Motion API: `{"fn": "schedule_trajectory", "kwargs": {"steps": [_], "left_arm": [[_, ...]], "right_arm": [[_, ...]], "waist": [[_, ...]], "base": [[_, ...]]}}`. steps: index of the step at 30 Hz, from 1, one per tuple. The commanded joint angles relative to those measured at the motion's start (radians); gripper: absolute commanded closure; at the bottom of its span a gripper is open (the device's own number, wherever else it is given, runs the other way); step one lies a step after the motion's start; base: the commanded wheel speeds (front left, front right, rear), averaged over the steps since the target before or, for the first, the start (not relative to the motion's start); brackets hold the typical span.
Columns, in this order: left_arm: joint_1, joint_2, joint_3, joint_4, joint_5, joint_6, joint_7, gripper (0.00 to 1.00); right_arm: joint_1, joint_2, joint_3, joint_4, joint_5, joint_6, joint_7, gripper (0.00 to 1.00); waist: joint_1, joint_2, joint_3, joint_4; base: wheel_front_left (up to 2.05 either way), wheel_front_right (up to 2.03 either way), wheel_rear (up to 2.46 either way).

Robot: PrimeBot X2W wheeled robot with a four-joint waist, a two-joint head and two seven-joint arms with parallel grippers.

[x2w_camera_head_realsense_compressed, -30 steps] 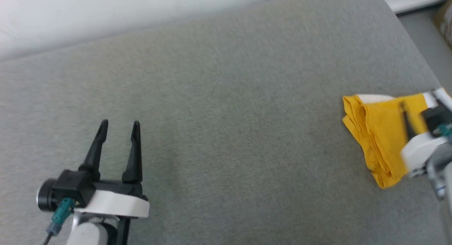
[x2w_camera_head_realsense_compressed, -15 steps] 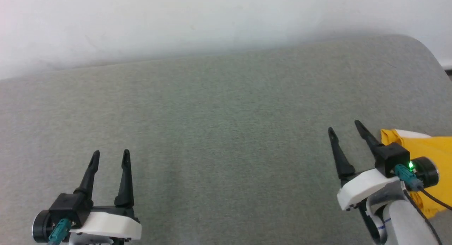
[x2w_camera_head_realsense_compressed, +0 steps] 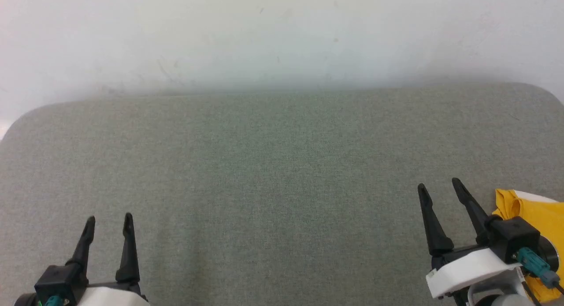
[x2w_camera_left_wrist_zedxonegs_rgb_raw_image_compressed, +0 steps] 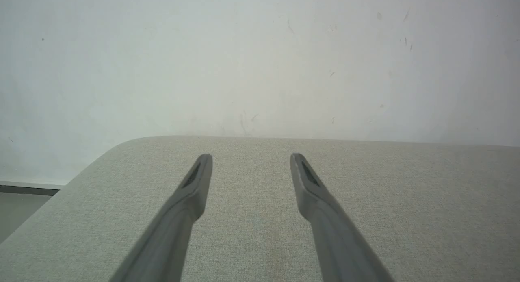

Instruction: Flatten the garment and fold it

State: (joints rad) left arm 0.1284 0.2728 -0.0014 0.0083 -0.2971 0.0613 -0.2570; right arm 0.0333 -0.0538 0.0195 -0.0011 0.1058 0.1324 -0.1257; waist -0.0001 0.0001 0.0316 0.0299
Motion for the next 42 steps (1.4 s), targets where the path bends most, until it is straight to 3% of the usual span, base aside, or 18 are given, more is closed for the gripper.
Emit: {"fn": "schedule_trajectory", "kwargs": {"steps": [1, 17, 18, 42], "left_arm": [[0.017, 0.001, 0.003, 0.008, -0.009, -0.014, -0.005, 0.00], [0.029, -0.005, -0.011, 0.069, -0.046, -0.069, -0.005, 0.00], [0.015, -0.004, -0.009, 0.065, -0.039, -0.062, 0.001, 1.00], [-0.011, -0.042, -0.007, 0.052, 0.021, -0.062, 0.047, 1.00]], "right_arm": [[0.022, 0.003, 0.003, -0.024, 0.002, -0.002, 0.008, 0.00], [0.080, 0.003, 0.028, -0.044, -0.001, -0.002, 0.021, 0.00], [0.069, 0.001, 0.026, -0.044, -0.002, 0.000, 0.020, 1.00], [0.051, 0.001, 0.017, -0.036, -0.020, 0.000, 0.039, 1.00]], "waist": [[0.0001, -0.0001, -0.015, 0.001], [0.0001, -0.0001, -0.038, -0.004], [0.0001, -0.0001, -0.038, -0.004], [0.0001, -0.0001, -0.037, -0.009]], "base": [[0.00, 0.00, 0.00], [0.00, 0.00, 0.00], [0.00, 0.00, 0.00], [0.00, 0.00, 0.00]]}}
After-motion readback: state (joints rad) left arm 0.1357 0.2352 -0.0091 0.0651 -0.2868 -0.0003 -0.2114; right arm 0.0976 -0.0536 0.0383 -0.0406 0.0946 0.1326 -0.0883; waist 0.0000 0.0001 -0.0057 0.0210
